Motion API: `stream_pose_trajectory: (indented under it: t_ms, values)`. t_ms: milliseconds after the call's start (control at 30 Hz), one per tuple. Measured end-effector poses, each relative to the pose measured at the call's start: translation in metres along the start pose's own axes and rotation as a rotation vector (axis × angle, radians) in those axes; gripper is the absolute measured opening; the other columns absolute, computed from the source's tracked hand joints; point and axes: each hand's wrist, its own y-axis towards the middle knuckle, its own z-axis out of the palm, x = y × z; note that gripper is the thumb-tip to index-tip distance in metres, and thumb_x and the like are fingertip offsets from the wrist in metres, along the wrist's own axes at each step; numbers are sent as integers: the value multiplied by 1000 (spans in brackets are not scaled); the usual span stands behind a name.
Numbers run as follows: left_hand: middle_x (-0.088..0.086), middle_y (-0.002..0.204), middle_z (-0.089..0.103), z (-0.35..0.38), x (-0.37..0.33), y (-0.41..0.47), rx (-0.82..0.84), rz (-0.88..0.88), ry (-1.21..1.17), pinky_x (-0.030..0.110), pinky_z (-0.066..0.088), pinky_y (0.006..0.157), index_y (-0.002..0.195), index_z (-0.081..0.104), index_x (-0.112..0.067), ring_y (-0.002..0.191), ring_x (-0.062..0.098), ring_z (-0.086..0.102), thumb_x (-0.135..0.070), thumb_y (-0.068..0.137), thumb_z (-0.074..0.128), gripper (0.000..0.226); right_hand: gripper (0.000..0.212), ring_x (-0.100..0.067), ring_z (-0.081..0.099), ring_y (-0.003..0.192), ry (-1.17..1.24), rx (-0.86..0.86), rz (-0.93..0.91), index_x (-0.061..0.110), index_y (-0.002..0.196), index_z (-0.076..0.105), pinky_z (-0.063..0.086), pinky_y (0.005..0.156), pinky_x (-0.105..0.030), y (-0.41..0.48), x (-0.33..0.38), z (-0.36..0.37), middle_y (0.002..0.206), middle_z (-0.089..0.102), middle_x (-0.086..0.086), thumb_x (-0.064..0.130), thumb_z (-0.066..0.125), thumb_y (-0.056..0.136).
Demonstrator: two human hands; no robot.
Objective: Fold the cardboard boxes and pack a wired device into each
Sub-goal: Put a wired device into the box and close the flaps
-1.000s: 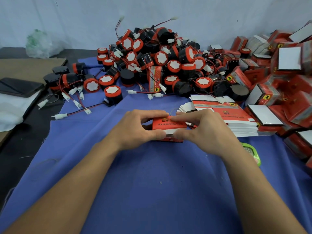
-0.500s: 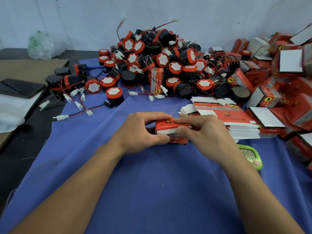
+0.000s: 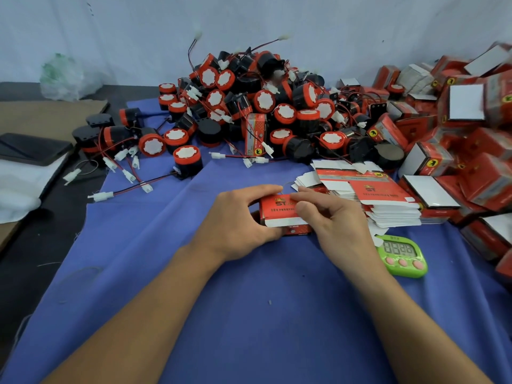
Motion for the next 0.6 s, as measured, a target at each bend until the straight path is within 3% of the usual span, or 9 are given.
stream_pose_trajectory:
  t_ms: [167, 300, 433, 533, 600]
  values:
    - [-24, 118, 73, -1, 0, 2, 7, -21, -38, 20, 56, 94, 125, 73, -38, 110, -10, 65, -31, 67, 93, 62, 39, 9, 58, 122, -42, 157, 15, 40, 116, 76, 47, 110, -33, 2, 3, -13, 132, 68, 18, 23, 81, 81]
    - [-26, 119, 71, -2, 1, 3, 16, -17, -41, 14, 54, 94, 130, 71, -36, 111, -13, 63, -31, 69, 94, 65, 36, 6, 61, 117, -169, 97, -36, 42, 117, 75, 48, 104, -24, 1, 1, -11, 124, 71, 21, 33, 80, 83]
    - [-24, 131, 67, -1, 4, 3, 45, -66, -120, 8, 48, 98, 142, 61, -38, 117, -19, 57, -26, 65, 96, 85, 30, 6, 62, 111, -195, 81, -69, 37, 117, 76, 46, 94, -9, 3, -2, -12, 120, 73, 18, 31, 79, 88]
    - [-18, 140, 64, -2, 4, 3, 101, -92, -164, 21, 52, 104, 147, 55, -38, 123, -14, 58, -22, 62, 98, 97, 20, 4, 67, 100, -170, 27, -85, 33, 110, 80, 52, 87, -18, 4, 0, -16, 102, 76, 23, 30, 76, 90]
    - [-20, 135, 66, 0, 1, 3, 103, -87, -136, 26, 52, 107, 145, 57, -40, 121, -12, 60, -30, 59, 97, 96, 16, -2, 70, 94, -135, -17, -73, 33, 104, 81, 55, 85, -27, 4, 3, -17, 94, 76, 25, 32, 76, 89]
